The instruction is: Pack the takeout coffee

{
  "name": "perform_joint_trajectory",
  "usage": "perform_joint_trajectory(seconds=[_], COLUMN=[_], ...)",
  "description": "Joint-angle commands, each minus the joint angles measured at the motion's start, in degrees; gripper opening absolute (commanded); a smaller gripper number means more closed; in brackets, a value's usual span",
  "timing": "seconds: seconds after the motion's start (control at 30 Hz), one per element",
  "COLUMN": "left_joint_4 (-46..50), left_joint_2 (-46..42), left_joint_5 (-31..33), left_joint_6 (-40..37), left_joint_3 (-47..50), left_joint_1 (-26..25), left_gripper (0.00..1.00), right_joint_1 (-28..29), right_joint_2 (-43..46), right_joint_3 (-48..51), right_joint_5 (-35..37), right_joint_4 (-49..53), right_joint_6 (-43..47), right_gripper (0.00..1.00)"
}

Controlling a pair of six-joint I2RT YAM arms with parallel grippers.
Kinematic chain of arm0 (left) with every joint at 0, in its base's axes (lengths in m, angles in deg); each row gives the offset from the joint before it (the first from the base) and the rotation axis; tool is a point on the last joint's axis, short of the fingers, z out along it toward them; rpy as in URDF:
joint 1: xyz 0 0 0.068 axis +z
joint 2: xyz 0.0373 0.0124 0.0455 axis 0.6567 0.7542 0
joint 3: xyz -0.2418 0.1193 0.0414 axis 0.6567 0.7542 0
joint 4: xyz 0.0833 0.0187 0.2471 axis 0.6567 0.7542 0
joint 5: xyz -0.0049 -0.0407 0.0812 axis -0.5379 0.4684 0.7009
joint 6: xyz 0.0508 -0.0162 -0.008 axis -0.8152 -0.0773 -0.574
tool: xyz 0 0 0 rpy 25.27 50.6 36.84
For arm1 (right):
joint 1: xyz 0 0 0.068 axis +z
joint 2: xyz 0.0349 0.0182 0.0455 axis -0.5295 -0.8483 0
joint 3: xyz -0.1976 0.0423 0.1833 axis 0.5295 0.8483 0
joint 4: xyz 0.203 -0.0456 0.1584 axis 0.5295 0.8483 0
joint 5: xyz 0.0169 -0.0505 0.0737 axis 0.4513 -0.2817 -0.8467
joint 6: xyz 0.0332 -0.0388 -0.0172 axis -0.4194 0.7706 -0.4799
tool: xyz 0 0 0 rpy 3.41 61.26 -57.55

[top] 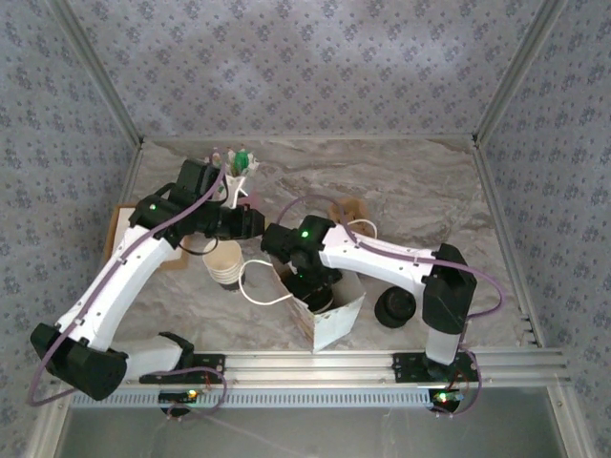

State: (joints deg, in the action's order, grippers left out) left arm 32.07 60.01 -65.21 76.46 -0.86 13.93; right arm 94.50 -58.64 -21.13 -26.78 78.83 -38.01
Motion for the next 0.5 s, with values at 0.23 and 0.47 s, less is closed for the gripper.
perform_joint_trajectory(seconds=[0.23,0.47], left_joint_4=[0.61,0.14], left_joint_2=[-7.02,-9.61], left_joint_5=[3.19,3.32], left_joint_6=[3.56,5.31], left_joint_3=[3.54,5.91], left_joint_1=[-0.28,-0.3], left_gripper=[0.17,0.17], right_joint_1=[-1.22,-1.9], right_joint_2=[2.35,3.11], right_joint_3=[1.78,2.14], right_joint_5=[1.09,1.23], right_joint_4=[1.85,2.37], right_joint_6=[1.38,1.51], right_gripper=[0.79,0.79])
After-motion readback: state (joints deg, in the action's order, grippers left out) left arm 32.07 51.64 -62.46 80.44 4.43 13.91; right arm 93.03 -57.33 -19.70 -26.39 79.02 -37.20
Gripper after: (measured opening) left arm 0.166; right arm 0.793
